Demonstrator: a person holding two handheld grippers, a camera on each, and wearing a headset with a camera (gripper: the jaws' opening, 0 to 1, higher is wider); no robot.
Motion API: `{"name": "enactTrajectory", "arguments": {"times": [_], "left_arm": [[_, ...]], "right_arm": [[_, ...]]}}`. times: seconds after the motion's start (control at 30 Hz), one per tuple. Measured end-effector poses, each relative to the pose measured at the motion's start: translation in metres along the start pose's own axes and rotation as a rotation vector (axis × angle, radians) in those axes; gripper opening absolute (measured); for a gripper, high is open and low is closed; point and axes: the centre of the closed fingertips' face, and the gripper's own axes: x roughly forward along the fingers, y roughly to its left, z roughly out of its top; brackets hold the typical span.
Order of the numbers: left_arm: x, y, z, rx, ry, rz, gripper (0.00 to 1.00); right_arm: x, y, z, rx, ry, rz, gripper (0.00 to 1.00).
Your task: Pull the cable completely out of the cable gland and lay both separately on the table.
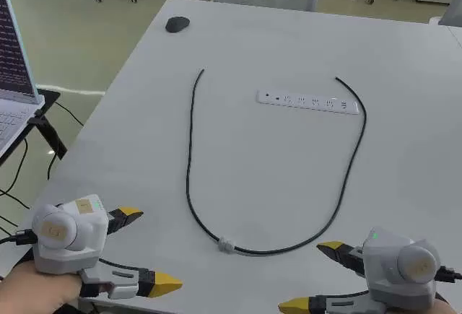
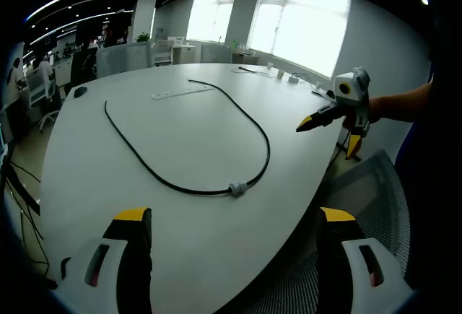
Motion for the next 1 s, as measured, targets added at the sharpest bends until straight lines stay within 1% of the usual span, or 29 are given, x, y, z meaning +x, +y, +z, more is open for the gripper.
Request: {"name": "enactTrajectory", "arguments": {"times": [0.1,0.33,0.43,0.57,0.63,0.73,0.8,0.83,0.9,1.0], "left_arm": [[0.001,-0.001,0.001,-0.003,-0.002,-0.004,0.93],[0.001,0.0,0.002,-0.004,-0.003,-0.004,0.95],[0.002,0.001,0.001,-0.006,0.001,-0.006,0.96],[0.001,0.003,0.001,-0.011,-0.001,-0.001,0.97],[0.001,0.003,0.0,-0.011,0.005,-0.001,0.95],[0.001,0.002,0.0,-0.01,0.002,-0.008,0.95],[0.002,0.002,-0.001,-0.01,0.008,-0.012,0.95],[0.003,0.002,-0.002,-0.008,0.01,-0.013,0.95],[0.004,0.002,-0.003,-0.013,0.014,-0.019,0.94],[0.005,0.002,-0.005,-0.004,0.022,-0.02,0.95]], "right_arm": [[0.003,0.0,0.0,-0.001,0.005,0.005,0.86],[0.007,-0.001,0.008,-0.013,0.001,0.01,0.87],[0.011,-0.003,0.01,-0.018,0.004,0.013,0.87],[0.017,-0.002,0.013,-0.031,0.01,0.019,0.87],[0.02,-0.002,0.014,-0.036,0.013,0.023,0.86],[0.024,-0.003,0.016,-0.037,0.017,0.024,0.86],[0.028,-0.005,0.016,-0.044,0.024,0.022,0.86],[0.03,-0.005,0.016,-0.052,0.038,0.025,0.86],[0.032,-0.007,0.016,-0.066,0.052,0.023,0.86],[0.037,-0.009,0.018,-0.077,0.07,0.027,0.84]]}}
